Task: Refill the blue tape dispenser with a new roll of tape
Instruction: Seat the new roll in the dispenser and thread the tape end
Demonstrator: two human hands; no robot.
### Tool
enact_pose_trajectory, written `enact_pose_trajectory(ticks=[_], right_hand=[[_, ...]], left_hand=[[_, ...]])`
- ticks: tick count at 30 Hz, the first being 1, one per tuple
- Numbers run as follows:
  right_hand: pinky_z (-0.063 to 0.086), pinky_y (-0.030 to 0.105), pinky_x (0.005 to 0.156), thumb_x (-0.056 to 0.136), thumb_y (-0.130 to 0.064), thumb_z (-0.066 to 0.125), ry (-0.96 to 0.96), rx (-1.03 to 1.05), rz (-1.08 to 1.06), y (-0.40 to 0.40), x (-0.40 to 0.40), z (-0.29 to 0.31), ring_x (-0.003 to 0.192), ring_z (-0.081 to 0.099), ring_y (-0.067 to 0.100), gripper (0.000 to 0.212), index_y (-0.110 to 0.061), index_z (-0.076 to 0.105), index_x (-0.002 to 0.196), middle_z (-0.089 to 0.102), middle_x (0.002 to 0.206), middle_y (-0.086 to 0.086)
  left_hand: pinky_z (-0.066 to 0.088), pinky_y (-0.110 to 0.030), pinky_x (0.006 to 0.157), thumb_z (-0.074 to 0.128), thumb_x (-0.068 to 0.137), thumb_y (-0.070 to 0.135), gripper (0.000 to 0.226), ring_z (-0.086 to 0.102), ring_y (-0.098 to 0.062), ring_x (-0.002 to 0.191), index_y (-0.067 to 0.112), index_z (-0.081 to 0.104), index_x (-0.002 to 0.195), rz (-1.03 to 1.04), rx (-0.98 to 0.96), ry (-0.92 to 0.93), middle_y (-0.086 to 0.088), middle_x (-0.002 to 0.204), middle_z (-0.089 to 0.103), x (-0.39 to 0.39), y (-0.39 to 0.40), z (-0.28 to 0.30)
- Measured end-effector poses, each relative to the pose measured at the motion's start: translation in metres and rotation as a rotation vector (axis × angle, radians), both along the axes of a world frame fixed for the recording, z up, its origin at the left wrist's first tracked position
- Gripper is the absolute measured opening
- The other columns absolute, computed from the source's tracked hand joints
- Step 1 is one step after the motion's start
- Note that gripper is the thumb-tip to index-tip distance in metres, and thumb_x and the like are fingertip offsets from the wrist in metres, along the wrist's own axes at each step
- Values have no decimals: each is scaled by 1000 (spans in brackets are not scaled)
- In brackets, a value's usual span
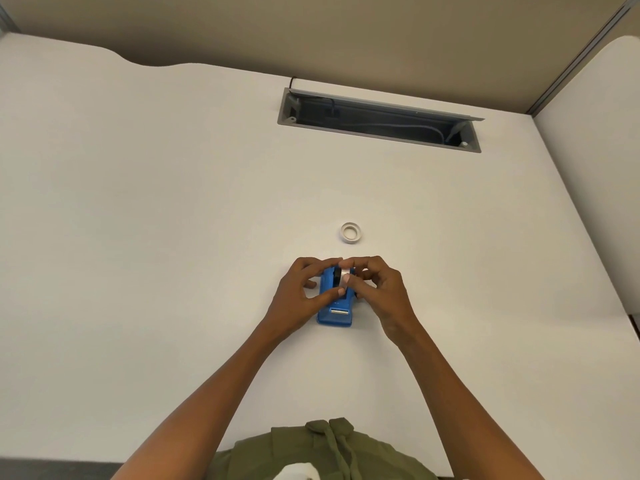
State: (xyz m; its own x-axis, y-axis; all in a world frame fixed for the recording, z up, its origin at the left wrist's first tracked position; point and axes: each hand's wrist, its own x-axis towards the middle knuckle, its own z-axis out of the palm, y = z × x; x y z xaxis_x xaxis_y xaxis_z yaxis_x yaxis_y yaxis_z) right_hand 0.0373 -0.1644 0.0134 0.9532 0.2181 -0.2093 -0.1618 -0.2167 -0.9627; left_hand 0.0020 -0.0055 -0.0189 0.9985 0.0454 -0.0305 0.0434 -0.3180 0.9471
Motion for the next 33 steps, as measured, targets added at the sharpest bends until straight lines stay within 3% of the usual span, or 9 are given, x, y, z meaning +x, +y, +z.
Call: enact_pose_trajectory(ticks=[4, 8, 13, 17, 20, 23, 28, 33], right_hand=[[49, 28, 69, 86, -14, 67, 94, 38, -64, 6, 5, 1, 79, 54, 16, 13, -21, 73, 96, 70, 95, 6], [50, 31, 71, 86, -20, 68, 171, 56, -88, 8, 8, 1, 81, 57, 15, 12, -20, 74, 95, 70, 88, 6], [50, 30, 66, 82, -22, 72, 186, 107, -149, 8, 7, -1, 72, 57, 11, 4, -21, 71, 86, 64, 73, -7], [51, 27, 65, 83, -27, 70, 168, 113, -132, 5, 5, -3, 71, 61, 6, 8, -22, 75, 88, 71, 77, -5], [52, 32, 70, 84, -27, 69, 158, 108, -52, -2, 3, -5, 80, 63, 14, 15, -23, 74, 97, 72, 88, 6], [52, 34, 69, 84, -18, 70, 150, 84, -7, -6, 3, -6, 81, 60, 17, 19, -20, 71, 102, 64, 79, 3], [49, 41, 71, 83, -14, 69, 171, 75, -63, 5, 7, -4, 80, 57, 23, 8, -16, 69, 90, 58, 82, 12], [49, 36, 70, 81, -18, 71, 180, 69, -77, 5, 9, -3, 77, 57, 15, 5, -19, 69, 86, 60, 78, 1]], left_hand=[[46, -10, 80, 72, 77, 31, 50, 54, -8, 103, 30, 53, 124, 2, 16, 0, 1, 118, 53, 1, 0, -3], [46, -9, 79, 71, 78, 32, 53, 54, -9, 105, 30, 51, 127, 8, 20, 1, 2, 119, 53, 0, -1, -3], [44, -7, 81, 68, 81, 34, 55, 53, -4, 105, 44, 43, 128, -4, -2, -4, 9, 116, 51, 0, -1, 1], [46, -13, 81, 66, 81, 37, 45, 52, -9, 104, 43, 50, 123, 8, -6, 8, 6, 114, 50, -2, -1, 0], [46, -16, 82, 63, 84, 36, 38, 53, -8, 103, 49, 49, 117, 20, -19, 4, 6, 113, 51, -2, -2, 1], [46, -16, 82, 63, 84, 36, 39, 53, -8, 103, 44, 52, 120, 19, -10, 2, 6, 112, 51, -1, -3, 3], [48, -19, 86, 69, 80, 30, 49, 51, -9, 106, 32, 53, 127, -8, 5, 1, 2, 115, 50, -1, 0, 4], [48, -20, 87, 71, 78, 28, 53, 51, -11, 107, 29, 52, 127, -34, 26, 13, 0, 118, 50, -1, 2, 1]])
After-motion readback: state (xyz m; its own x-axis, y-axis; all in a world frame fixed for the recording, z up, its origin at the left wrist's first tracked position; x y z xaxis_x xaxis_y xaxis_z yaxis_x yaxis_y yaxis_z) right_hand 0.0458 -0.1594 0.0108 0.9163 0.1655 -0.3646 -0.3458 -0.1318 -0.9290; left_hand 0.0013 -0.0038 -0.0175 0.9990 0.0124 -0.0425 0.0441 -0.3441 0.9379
